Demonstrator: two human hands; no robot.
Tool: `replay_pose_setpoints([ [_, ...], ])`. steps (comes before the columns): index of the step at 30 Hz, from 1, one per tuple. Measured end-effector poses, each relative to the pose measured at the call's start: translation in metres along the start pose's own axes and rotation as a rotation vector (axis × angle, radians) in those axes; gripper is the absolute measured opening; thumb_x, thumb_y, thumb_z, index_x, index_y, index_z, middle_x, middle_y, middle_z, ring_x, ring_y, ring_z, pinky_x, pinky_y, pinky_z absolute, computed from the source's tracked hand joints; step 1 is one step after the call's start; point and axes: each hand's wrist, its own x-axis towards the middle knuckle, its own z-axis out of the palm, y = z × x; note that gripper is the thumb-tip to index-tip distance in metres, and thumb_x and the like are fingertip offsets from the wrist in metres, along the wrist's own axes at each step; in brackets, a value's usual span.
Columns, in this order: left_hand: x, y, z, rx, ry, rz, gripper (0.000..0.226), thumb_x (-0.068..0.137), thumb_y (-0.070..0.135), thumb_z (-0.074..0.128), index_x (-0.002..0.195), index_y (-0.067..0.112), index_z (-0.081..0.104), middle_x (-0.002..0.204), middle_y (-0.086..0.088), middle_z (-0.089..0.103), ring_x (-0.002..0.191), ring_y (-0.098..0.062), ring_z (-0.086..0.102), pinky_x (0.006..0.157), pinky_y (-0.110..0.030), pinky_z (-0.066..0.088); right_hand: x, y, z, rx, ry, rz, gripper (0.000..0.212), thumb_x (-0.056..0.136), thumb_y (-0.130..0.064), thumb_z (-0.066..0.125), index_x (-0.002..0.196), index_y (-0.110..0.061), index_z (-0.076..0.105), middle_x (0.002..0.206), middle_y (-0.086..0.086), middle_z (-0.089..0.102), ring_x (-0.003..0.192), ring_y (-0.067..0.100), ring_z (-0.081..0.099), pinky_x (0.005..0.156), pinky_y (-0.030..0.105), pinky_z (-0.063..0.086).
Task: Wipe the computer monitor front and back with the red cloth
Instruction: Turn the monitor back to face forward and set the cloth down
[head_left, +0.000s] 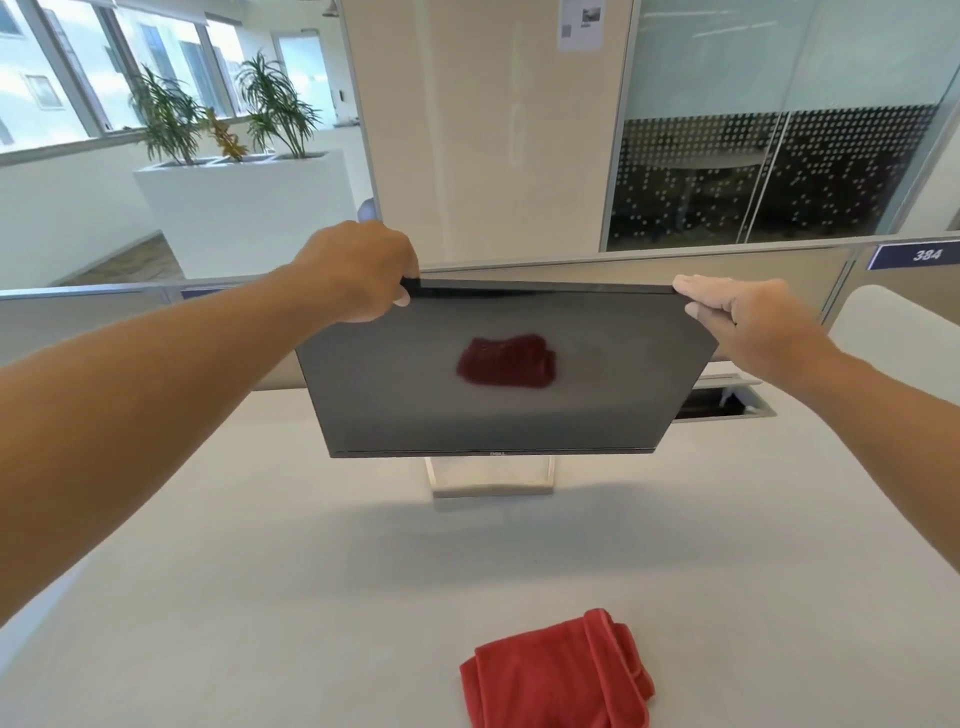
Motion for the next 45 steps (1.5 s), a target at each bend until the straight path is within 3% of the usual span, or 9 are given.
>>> replay_pose_setpoints([
  [5,0.002,-0.021,0.018,-0.056,-0.041,-0.072,0.033,0.097,0.028,0.061,0.13,0.026,0.061,0.117,-0.013,0.061,0.105,-0.038,0.057,0.083,-0.039,0.046,0.016,-0.017,0.017,-0.033,0.035,-0.048,0.035,0.099,-0.01,0.056,0.134,-0.008,0.06,0.137,0.009,0.06,0.132,0.024,0.053,0.114,0.029,0.031],
  [9,0.009,-0.027,0.028,-0.101,-0.022,-0.084,0.033,0.099,0.029,0.058,0.131,0.029,0.061,0.121,-0.012,0.062,0.107,-0.036,0.058,0.08,-0.038,0.045,0.028,-0.025,0.026,-0.084,0.022,-0.004,0.038,0.103,-0.015,0.049,0.139,-0.005,0.054,0.144,0.012,0.053,0.139,0.029,0.045,0.119,0.041,0.028],
  [17,0.003,-0.031,0.066,-0.207,0.188,-0.051,0.022,0.103,0.024,0.045,0.12,0.019,0.058,0.113,-0.012,0.066,0.097,-0.035,0.062,0.076,-0.041,0.053,0.048,-0.024,0.049,-0.113,-0.004,0.055,0.046,0.107,-0.026,0.036,0.149,-0.008,0.04,0.156,0.007,0.04,0.149,0.021,0.025,0.12,0.04,0.024],
  [19,0.0,-0.029,0.082,-0.306,0.229,-0.036,0.033,0.105,0.027,0.041,0.135,0.016,0.049,0.135,-0.006,0.057,0.122,-0.029,0.053,0.094,-0.043,0.047,0.053,-0.023,0.054,-0.123,0.003,0.065,0.045,0.107,-0.025,0.035,0.148,-0.007,0.04,0.155,0.007,0.041,0.149,0.021,0.026,0.12,0.039,0.024],
  [21,0.002,-0.026,0.096,-0.34,0.242,-0.032,0.046,0.106,0.031,0.033,0.148,0.012,0.037,0.153,-0.004,0.041,0.144,-0.022,0.032,0.117,-0.038,0.025,0.059,-0.021,0.057,-0.135,-0.001,0.065,0.045,0.107,-0.024,0.035,0.148,-0.007,0.041,0.155,0.008,0.041,0.148,0.023,0.028,0.12,0.039,0.024],
  [23,0.006,-0.025,0.106,-0.352,0.244,-0.038,0.055,0.106,0.037,0.023,0.153,0.01,0.028,0.161,-0.006,0.028,0.15,-0.02,0.018,0.123,-0.034,0.01,0.065,-0.02,0.059,-0.147,-0.002,0.063,0.044,0.107,-0.024,0.035,0.146,-0.006,0.043,0.151,0.011,0.046,0.144,0.028,0.034,0.117,0.042,0.029],
  [28,0.014,-0.024,0.118,-0.418,0.282,-0.074,0.055,0.106,0.037,0.02,0.155,0.012,0.025,0.162,-0.004,0.026,0.151,-0.017,0.015,0.124,-0.034,0.007,0.069,-0.02,0.067,-0.17,0.03,0.062,0.038,0.105,-0.024,0.035,0.136,-0.005,0.049,0.133,0.012,0.055,0.125,0.032,0.046,0.102,0.045,0.041],
  [36,0.013,-0.021,0.121,-0.43,0.311,-0.088,0.052,0.107,0.034,0.023,0.155,0.013,0.027,0.161,-0.004,0.028,0.151,-0.019,0.017,0.124,-0.037,0.01,0.072,-0.017,0.067,-0.146,0.026,0.029,0.041,0.105,-0.021,0.035,0.142,-0.004,0.044,0.145,0.012,0.048,0.138,0.031,0.038,0.11,0.042,0.035],
  [45,0.012,-0.023,0.12,-0.43,0.298,-0.082,0.055,0.106,0.037,0.02,0.155,0.013,0.024,0.162,-0.004,0.024,0.152,-0.017,0.012,0.125,-0.036,0.007,0.069,-0.011,0.07,-0.186,-0.001,0.005,0.05,0.107,-0.023,0.032,0.153,-0.006,0.029,0.161,0.009,0.03,0.152,0.023,0.017,0.121,0.032,0.013],
])
